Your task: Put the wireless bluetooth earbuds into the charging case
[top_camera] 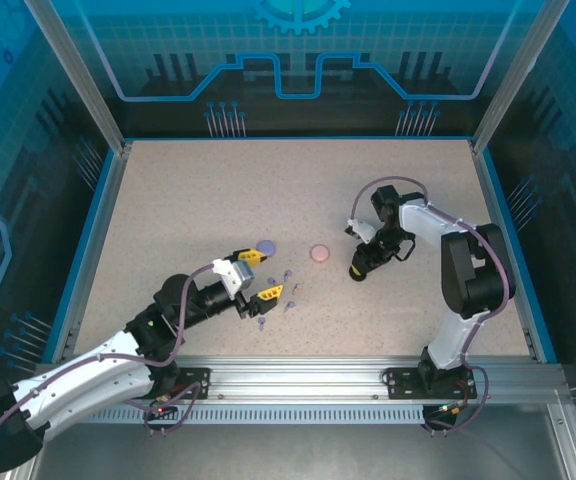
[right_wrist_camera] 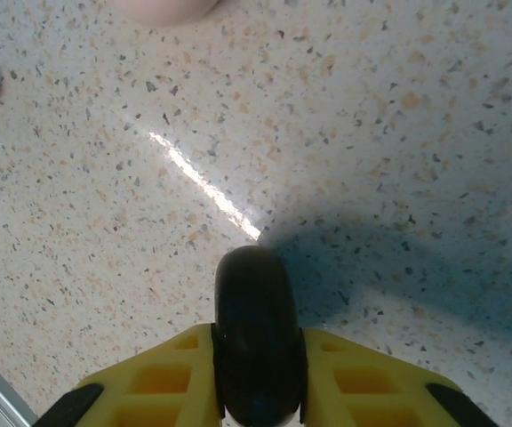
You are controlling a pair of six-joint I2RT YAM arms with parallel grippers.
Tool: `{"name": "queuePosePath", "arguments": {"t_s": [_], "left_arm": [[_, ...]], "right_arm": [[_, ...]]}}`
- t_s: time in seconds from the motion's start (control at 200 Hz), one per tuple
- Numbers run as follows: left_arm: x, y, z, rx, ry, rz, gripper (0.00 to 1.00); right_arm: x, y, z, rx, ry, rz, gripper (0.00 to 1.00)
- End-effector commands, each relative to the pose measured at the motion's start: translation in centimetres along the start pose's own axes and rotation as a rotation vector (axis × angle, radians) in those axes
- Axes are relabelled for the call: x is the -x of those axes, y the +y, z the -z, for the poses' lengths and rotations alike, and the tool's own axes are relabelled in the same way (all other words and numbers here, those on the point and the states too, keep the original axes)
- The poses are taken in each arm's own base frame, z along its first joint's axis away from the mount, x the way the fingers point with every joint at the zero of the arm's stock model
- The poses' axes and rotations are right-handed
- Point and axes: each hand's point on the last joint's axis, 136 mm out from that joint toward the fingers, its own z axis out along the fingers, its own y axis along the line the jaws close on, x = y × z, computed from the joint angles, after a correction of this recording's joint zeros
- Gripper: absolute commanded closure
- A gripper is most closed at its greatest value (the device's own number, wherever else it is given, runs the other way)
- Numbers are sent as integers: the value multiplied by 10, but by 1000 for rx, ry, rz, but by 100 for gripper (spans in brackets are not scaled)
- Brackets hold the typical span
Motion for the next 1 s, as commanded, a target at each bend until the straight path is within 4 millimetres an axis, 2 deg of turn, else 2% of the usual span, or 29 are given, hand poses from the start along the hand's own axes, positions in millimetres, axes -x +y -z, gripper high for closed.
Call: {"name": "queuePosePath", "arguments": {"t_s": [0.0,0.21,0.43,0.705,0.87,0.996], "left_arm": [[-5,2,-1,11,9,3,25],[-13,5,-4,25,22,13,25],[-11,8,-2,44,15,12,22],[3,30,14,188,-21,5,8],[7,42,26,264,-46,24,4],[7,51,32,325,-53,29,3]], "right_arm": [[-7,-4,1,3,39,-43,70],[-11,-10,6,-42,45,-54,58],[-2,-7,40,-136,-23,10,50],[21,11,72,-274,-137,261,33],[41,30,76,-325,-190,483,23],[57,31,74,-406,-176,611,16]]}}
